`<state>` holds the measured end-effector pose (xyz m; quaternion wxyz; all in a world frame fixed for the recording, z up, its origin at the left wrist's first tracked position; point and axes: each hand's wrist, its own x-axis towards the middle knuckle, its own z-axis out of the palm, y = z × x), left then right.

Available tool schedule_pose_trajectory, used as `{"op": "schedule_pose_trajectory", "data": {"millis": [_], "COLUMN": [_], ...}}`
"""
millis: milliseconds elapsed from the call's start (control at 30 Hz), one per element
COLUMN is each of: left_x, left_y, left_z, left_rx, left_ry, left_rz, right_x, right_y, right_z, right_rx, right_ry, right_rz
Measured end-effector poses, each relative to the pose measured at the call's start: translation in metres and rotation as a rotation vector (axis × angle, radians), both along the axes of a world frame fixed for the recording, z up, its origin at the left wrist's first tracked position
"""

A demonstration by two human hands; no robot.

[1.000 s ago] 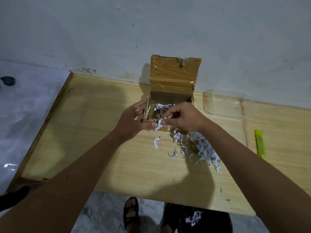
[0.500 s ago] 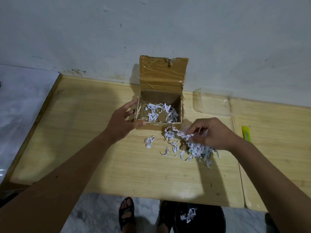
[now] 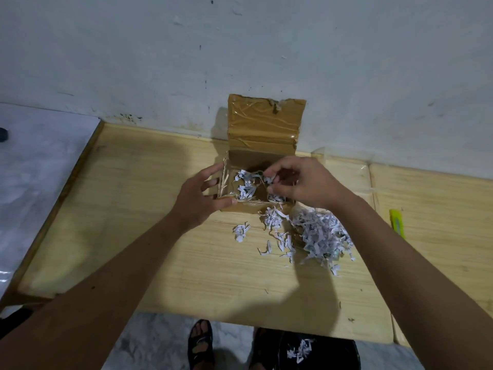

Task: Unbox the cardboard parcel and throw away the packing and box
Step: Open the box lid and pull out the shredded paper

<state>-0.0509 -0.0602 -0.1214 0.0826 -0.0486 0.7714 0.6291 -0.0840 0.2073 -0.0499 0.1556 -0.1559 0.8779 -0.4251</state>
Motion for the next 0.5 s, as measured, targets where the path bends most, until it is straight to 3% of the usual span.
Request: {"op": "schedule_pose_trajectory", "data": {"millis": [100,200,500], "left_x": [0.000,-0.001,-0.001], "left_y": [-0.001,-0.005,-0.002], "left_z": [-0.002,-0.003,-0.003], "left_rx": [0.004,-0.012,0.009], "left_ry": [0.014,0.025,-0.003], "left_rz": [-0.020,-0.043,-0.015], "right_x": [-0.007,0.002,0.013], "right_y": [-0.007,-0.008,0.022], "right_z": [0.004,-0.005,-0.005], "right_rx": [0.206,0.290,0.073], "right_ry": [-0.104,-0.090,0.053], "right_rz": [0.176,0.284,0.072]}}
